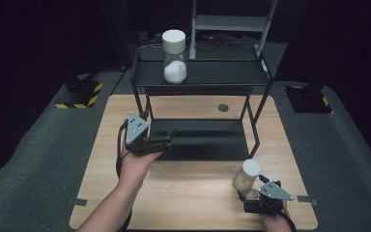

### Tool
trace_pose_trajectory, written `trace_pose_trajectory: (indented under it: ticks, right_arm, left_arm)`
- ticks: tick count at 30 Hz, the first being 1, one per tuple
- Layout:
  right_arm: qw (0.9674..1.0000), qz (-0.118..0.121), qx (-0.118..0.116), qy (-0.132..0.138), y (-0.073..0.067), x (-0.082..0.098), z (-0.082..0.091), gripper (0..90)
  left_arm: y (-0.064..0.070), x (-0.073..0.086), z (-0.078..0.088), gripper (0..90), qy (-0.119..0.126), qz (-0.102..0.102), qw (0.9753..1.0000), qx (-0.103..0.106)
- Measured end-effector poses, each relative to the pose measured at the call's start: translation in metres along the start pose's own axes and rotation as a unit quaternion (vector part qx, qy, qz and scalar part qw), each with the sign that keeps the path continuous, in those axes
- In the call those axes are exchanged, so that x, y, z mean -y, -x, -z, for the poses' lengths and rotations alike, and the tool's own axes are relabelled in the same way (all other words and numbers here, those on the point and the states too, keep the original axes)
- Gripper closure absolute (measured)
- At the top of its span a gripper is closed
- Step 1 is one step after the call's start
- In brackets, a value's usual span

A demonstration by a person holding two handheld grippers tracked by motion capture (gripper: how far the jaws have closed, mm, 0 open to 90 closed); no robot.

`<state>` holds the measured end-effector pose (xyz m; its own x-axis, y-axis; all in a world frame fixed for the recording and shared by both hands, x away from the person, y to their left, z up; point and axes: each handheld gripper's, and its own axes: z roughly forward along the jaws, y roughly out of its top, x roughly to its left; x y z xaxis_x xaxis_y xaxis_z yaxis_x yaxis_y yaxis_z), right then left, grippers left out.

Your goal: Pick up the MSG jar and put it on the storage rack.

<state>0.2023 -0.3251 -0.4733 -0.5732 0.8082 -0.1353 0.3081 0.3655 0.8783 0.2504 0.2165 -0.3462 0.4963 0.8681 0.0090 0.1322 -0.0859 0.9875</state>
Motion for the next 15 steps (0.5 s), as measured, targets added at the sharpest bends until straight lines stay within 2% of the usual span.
trace_pose_trajectory:
  ticks: [3, 11, 15]
  right_arm:
    - [1.0000, 0.000, 0.001, 0.000, 0.000, 0.000, 0.000, 0.0]
    - [1.0000, 0.002, 0.001, 0.000, -0.001, 0.000, 0.000, 0.0]
    - [1.0000, 0.004, 0.001, -0.001, -0.002, -0.001, 0.000, 0.0]
  left_arm:
    - [0.001, 0.012, -0.001, 0.3, -0.012, -0.003, 0.9999, 0.004]
    - [0.004, 0.044, 0.000, 0.3, -0.039, 0.011, 0.9990, 0.019]
    - [0.005, 0.059, 0.001, 0.3, -0.055, 0.010, 0.9982, 0.023]
